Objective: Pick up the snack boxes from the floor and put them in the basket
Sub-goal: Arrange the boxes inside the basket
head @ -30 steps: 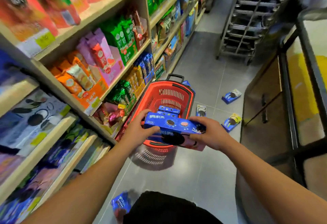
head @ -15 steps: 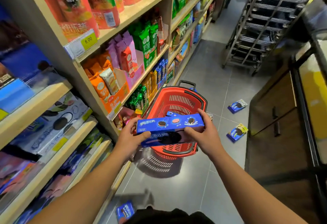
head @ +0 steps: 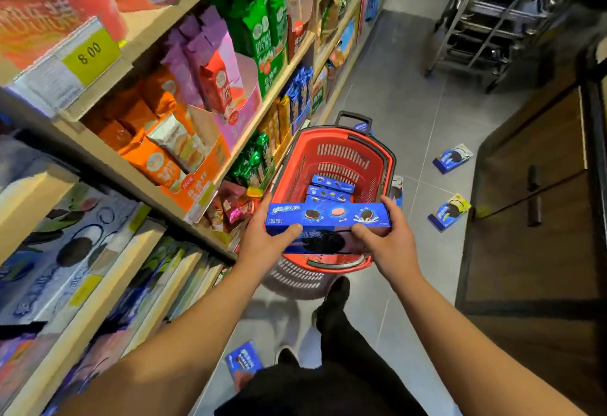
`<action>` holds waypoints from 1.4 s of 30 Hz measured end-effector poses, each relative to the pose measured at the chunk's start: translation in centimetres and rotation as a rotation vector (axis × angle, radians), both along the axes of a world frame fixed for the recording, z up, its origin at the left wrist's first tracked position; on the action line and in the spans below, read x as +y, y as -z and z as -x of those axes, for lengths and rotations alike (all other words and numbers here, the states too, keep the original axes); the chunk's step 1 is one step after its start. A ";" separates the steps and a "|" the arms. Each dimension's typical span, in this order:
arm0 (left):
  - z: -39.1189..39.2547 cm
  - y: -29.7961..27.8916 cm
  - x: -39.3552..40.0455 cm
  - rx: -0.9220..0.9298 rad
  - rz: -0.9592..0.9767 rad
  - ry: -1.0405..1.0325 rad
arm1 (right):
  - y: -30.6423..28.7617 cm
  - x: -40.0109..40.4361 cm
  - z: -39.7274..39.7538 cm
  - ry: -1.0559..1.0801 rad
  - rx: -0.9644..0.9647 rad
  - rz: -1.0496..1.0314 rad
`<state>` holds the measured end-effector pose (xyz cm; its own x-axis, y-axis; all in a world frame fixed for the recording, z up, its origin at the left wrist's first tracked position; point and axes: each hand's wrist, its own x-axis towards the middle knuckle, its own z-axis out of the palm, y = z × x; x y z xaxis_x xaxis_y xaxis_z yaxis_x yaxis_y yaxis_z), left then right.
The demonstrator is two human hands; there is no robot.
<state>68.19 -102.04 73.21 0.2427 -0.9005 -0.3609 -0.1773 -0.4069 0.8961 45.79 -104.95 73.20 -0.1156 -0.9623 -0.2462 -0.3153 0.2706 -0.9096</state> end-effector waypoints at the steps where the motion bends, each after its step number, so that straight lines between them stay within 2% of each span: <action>1: 0.3 0.3 -0.8 -0.015 -0.003 -0.003 | 0.4 -0.7 0.1 0.011 -0.002 -0.013; 9: 2.2 3.8 -9.6 -0.150 -0.121 -0.004 | 5.6 -8.2 1.7 0.035 -0.028 -0.167; 12: 2.3 6.4 -12.8 -0.220 -0.199 0.031 | 8.0 -11.5 2.1 0.022 -0.001 -0.221; 17: 1.7 12.8 -16.7 -0.233 -0.265 0.078 | 13.8 -14.7 1.9 0.020 0.073 -0.330; 22: 1.1 22.8 -19.3 -0.235 -0.349 0.137 | 23.6 -16.1 1.0 0.043 0.125 -0.453; 27: 0.4 36.0 -22.2 -0.269 -0.401 0.221 | 35.9 -17.9 0.5 0.066 0.189 -0.525; 33: 1.1 49.3 -23.5 -0.353 -0.422 0.186 | 49.1 -20.4 -0.5 0.087 0.195 -0.627; 36: 1.6 54.0 -24.1 -0.393 -0.453 0.190 | 53.6 -21.7 -0.7 0.067 0.263 -0.643; 42: 2.4 61.6 -24.7 -0.487 -0.364 0.219 | 60.1 -22.3 -1.5 0.160 0.345 -0.552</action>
